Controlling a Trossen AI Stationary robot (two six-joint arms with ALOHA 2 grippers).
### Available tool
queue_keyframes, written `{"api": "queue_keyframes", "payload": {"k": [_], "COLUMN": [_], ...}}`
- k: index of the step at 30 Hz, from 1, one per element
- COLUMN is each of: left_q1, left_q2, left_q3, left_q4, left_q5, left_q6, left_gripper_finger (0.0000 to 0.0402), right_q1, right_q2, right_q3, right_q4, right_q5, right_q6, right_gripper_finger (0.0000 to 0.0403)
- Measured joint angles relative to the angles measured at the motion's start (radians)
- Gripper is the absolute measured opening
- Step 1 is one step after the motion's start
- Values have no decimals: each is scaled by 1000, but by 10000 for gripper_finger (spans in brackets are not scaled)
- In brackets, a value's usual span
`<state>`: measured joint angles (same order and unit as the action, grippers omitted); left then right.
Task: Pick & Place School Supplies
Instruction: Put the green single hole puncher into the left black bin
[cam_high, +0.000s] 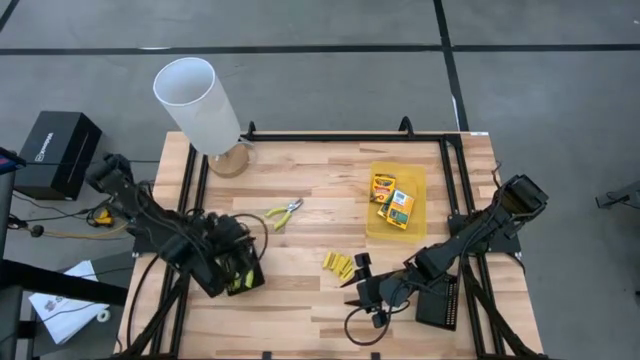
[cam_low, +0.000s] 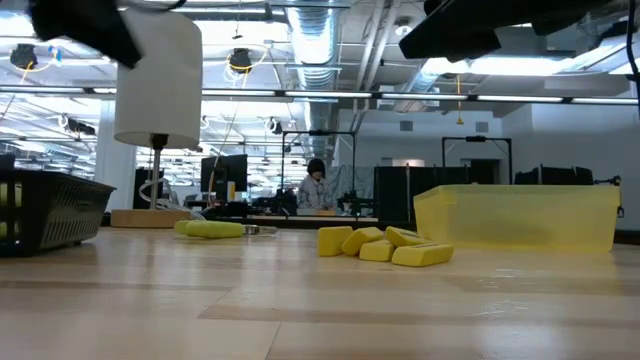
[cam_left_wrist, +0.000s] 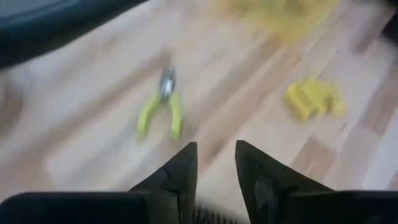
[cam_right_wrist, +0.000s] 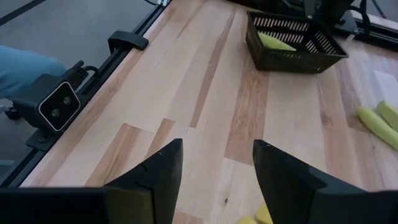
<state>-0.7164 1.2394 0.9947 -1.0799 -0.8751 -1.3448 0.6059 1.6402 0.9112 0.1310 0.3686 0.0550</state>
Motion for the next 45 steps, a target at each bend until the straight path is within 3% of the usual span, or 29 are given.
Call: {"api": "queue_keyframes", "payload": {"k": [3,7,12,16,19,29,40,45], "left_q1": [42,154,308,438,537,710,773,778], "left_q2": [-24,-38,-36,-36,-20,124,247,262], "left_q3": [-23,-72,-197,-292,-327,-329,-329,-329], "left_q4": [125,192,415,705,813,825,827,823], "left_q5": [-102,-91,41,229,351,471,620,622], "left_q6": [197,274,440,617,680,843,861,858], "left_gripper_finger": [104,104,104,104,104,145,159,154], "right_q1": [-8,-17,-32,-33,-33,-31,-30,-30], "right_q2": [0,0,0,0,0,0,0,0], "right_q3": [0,0,0,0,0,0,0,0], "right_q4": [7,7,7,6,5,-10,-12,-12], "right_q5": [2,2,1,0,-2,-4,-5,-5], "right_q6": [-3,-3,-2,6,9,42,61,64], "right_gripper_finger": [186,186,186,186,186,186,186,186]}}
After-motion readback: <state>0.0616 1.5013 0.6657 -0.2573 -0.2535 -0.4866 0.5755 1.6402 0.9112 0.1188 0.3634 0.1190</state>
